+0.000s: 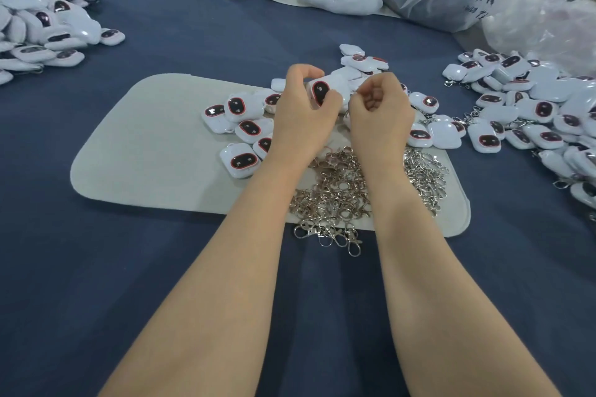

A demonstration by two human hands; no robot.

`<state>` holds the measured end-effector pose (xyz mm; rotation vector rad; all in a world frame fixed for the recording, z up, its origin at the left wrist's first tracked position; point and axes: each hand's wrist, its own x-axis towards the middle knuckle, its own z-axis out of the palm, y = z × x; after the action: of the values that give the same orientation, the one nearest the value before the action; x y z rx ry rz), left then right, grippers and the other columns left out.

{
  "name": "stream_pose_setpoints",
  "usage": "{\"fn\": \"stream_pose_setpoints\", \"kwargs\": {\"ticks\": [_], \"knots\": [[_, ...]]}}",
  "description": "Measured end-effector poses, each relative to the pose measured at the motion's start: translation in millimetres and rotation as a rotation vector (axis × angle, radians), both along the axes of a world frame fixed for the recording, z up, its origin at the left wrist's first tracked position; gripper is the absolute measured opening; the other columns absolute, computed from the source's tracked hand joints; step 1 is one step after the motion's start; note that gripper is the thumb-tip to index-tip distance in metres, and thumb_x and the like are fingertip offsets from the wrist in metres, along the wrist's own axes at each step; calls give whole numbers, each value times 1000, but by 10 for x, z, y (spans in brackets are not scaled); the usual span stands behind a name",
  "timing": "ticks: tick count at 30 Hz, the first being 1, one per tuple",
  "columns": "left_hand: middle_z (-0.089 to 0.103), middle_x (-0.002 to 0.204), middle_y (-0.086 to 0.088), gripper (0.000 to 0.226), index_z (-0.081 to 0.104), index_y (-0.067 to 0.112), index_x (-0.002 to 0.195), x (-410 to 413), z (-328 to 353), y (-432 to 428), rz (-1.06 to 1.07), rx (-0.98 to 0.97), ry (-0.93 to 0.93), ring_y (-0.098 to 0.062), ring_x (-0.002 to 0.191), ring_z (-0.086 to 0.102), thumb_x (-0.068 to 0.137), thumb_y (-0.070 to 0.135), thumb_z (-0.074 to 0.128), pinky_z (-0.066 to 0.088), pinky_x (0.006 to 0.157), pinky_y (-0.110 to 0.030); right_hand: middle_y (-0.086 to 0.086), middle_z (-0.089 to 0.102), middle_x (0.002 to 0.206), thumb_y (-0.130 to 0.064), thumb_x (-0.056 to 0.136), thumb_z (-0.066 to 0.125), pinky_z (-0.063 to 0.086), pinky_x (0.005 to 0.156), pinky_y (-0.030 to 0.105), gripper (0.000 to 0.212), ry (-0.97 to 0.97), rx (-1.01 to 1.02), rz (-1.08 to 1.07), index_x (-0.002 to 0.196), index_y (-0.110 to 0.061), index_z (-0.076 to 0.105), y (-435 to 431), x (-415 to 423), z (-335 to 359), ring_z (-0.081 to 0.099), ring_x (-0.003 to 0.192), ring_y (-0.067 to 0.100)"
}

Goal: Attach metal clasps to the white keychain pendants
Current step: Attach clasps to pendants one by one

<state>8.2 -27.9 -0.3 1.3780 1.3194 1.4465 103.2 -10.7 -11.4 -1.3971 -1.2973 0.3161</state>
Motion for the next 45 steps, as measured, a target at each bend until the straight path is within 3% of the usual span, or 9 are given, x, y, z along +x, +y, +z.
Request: {"fn": "stream_pose_setpoints", "kwargs": {"ticks": [7, 12, 21, 31, 39, 45], "knots": [[57, 83, 6, 18, 51, 24, 94, -23, -28, 23, 11, -12, 4, -31, 86, 64, 84, 10, 56, 52, 84, -41, -7, 51, 70, -1, 81, 53, 40, 66, 21, 15, -51, 17, 6, 80, -16, 51, -5, -28, -17, 46, 65, 12], [62, 87, 0, 18, 54, 23, 96, -27, -36, 36, 22, -17, -3, -30, 87, 65, 84, 10, 56, 52, 85, -42, -13, 48, 66, -1, 82, 53, 42, 66, 23, 15, -62, 13, 5, 80, -17, 52, 12, -28, -18, 45, 63, 10], [60, 92, 2, 22, 58, 15, 108, -24, -79, 71, 71, 2, 68, -26, 89, 64, 86, 11, 57, 53, 84, -41, -2, 53, 73, 0, 81, 53, 43, 69, 28, 15, -117, 25, 14, 82, -16, 53, 15, -57, -37, 46, 69, 15], [62, 91, 2, 20, 58, 18, 102, -15, -55, 49, 82, 7, 31, -25, 88, 64, 84, 12, 57, 53, 84, -40, 0, 53, 73, 1, 82, 52, 47, 72, 39, 11, -119, 3, -6, 83, -8, 57, -5, -52, -39, 47, 70, 17], [59, 94, 1, 25, 57, 11, 112, -17, -78, 59, 99, 18, 113, -27, 89, 64, 87, 10, 55, 51, 85, -39, 1, 54, 76, 0, 82, 51, 46, 72, 37, 14, -129, -10, 14, 83, -14, 54, -19, -81, -45, 47, 72, 18], [59, 88, 5, 23, 60, 12, 108, -27, -25, 51, 154, 85, 81, -15, 77, 58, 86, 10, 56, 51, 79, -30, -1, 56, 76, 1, 82, 52, 45, 72, 30, 14, -86, -22, 8, 84, -12, 58, -30, -83, -49, 49, 72, 15]]}}
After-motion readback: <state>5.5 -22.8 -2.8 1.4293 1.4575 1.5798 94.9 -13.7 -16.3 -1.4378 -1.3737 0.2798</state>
